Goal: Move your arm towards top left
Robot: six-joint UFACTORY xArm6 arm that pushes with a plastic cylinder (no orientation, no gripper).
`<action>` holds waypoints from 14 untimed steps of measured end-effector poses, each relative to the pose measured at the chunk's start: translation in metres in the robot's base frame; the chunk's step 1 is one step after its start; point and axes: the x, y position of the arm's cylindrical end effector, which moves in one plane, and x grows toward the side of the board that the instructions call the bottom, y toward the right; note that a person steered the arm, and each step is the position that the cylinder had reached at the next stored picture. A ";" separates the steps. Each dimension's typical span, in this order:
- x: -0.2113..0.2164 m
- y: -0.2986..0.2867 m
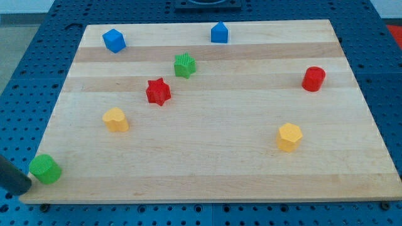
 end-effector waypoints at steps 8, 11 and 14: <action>-0.060 -0.003; -0.085 -0.002; -0.161 -0.002</action>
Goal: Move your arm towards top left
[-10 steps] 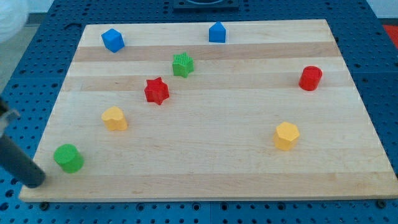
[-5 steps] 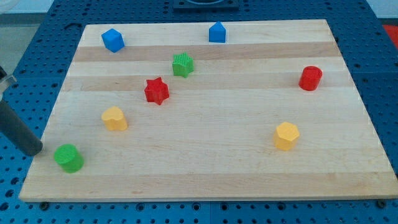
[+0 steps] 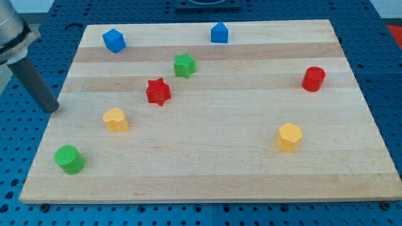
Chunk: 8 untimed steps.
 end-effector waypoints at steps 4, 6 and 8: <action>-0.187 0.040; -0.209 0.029; -0.209 0.017</action>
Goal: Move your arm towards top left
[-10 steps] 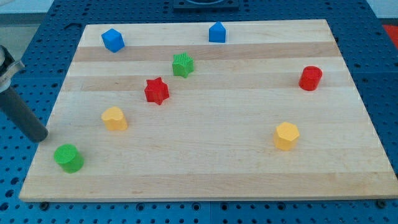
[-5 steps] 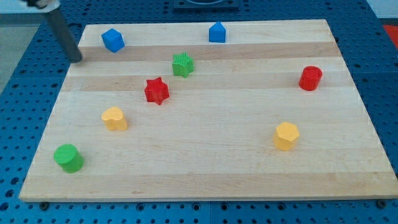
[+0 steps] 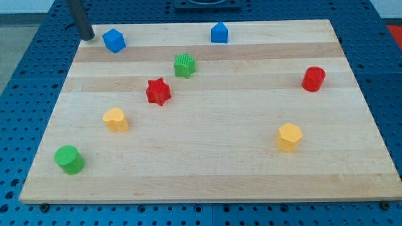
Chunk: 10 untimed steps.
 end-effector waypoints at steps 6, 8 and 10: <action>0.012 -0.018; -0.017 -0.012; -0.041 0.096</action>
